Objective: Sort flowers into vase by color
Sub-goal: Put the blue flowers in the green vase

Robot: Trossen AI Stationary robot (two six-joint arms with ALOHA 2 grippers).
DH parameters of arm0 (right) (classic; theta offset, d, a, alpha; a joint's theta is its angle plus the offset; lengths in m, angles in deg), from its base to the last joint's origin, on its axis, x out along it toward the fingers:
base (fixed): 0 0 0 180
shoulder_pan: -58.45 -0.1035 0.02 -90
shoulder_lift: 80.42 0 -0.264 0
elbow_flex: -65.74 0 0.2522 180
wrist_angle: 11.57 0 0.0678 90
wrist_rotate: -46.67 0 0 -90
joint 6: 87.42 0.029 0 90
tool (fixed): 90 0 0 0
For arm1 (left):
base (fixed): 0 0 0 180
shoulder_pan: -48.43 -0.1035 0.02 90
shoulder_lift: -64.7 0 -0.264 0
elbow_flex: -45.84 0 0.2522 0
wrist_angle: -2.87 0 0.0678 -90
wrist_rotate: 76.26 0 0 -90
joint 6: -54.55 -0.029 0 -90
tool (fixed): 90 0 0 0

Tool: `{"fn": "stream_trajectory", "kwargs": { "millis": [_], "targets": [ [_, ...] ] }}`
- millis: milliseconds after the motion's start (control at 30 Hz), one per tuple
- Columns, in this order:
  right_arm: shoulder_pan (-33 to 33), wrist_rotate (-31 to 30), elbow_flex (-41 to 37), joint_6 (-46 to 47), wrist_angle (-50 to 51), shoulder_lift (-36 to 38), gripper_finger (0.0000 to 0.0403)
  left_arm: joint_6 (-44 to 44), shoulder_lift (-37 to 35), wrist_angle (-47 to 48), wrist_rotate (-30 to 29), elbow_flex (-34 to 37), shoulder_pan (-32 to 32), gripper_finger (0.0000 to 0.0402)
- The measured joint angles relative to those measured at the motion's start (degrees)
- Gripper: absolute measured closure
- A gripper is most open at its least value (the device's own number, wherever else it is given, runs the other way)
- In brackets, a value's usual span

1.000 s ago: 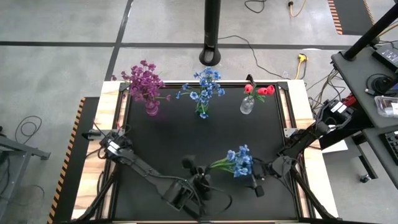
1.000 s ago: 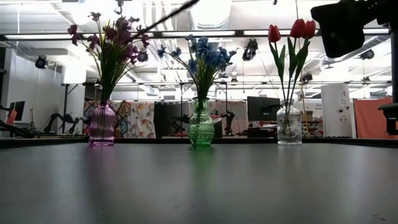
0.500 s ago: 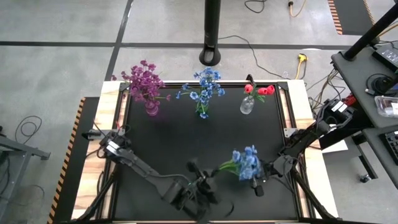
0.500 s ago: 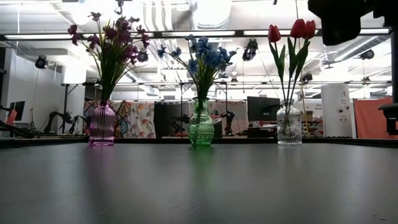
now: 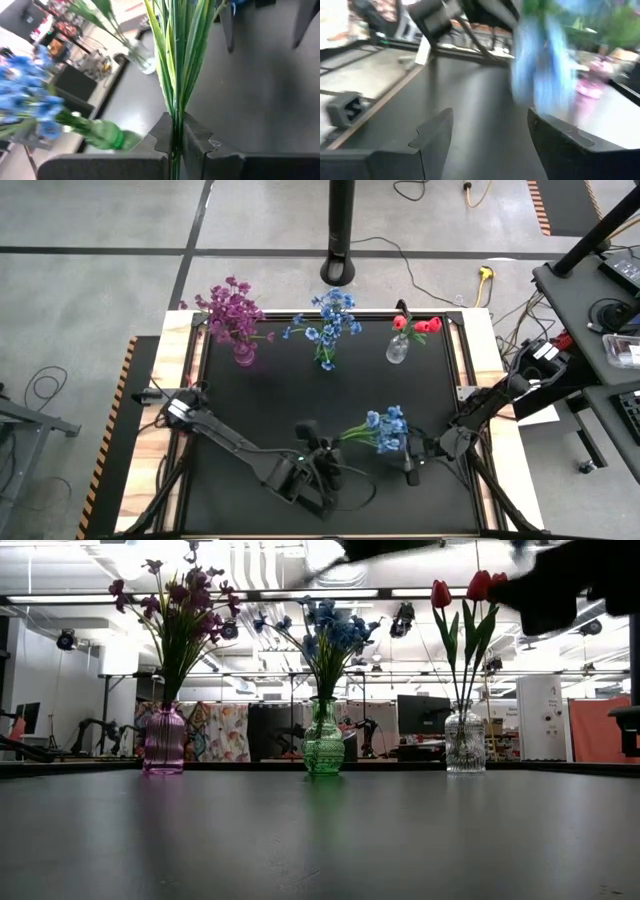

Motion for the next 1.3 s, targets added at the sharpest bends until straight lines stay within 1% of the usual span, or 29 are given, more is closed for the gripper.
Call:
{"fn": "stream_trajectory", "kwargs": {
  "millis": [133,233,333,433,533,600,667,733,800,900,1000,1200,1300],
  "targets": [
    [0.0,-3.0,-1.5,1.5,0.0,0.0,0.0156,-1.2,-4.9,3.0,-2.3,3.2,0.8,0.0399],
    [0.1,-5.3,-1.5,1.5,-0.2,0.0,0.0156,-2.7,-9.3,2.6,-2.1,8.7,0.9,0.0399],
    [0.5,-7.1,-0.3,1.4,-0.3,0.0,0.0156,-3.4,-15.1,-3.6,-1.7,16.0,1.0,0.0399],
    [0.6,-7.0,1.0,0.0,-0.4,0.0,0.0156,-4.5,-20.5,-18.1,-0.4,24.9,1.4,0.0399],
    [0.6,-6.1,1.7,-2.3,-0.5,0.0,0.0156,-10.8,-23.5,-40.9,2.5,34.0,2.1,0.0399],
    [0.6,-5.9,1.9,-3.5,-0.9,0.0,0.0156,-17.7,-24.0,-57.6,4.2,39.1,2.3,0.0399],
    [0.8,-4.6,1.9,-4.9,-2.5,0.0,0.0156,-24.5,-23.6,-72.5,5.3,43.5,2.3,0.0399],
    [1.1,-2.9,1.7,-5.7,-5.1,0.0,0.0156,-29.9,-22.5,-83.9,5.3,47.1,2.2,0.0399],
    [1.8,-0.7,1.6,-6.1,-7.5,0.0,0.0156,-33.2,-21.4,-90.9,5.4,50.0,1.6,0.0399],
    [3.4,0.1,1.6,-6.3,-9.7,0.0,0.0156,-34.0,-20.9,-95.3,8.2,53.2,0.4,0.0399],
    [5.3,0.1,1.9,-6.6,-9.6,0.0,0.0156,-34.3,-20.4,-96.2,10.0,55.2,-0.5,0.0399],
    [9.2,0.1,2.4,-5.4,-9.5,0.2,0.0155,-39.2,-21.6,-96.8,9.9,57.2,-1.2,0.0399],
    [11.4,-0.1,2.4,-2.8,-9.5,0.8,0.0146,-44.0,-21.9,-96.8,9.9,57.0,-1.2,0.0396]
  ]
}}
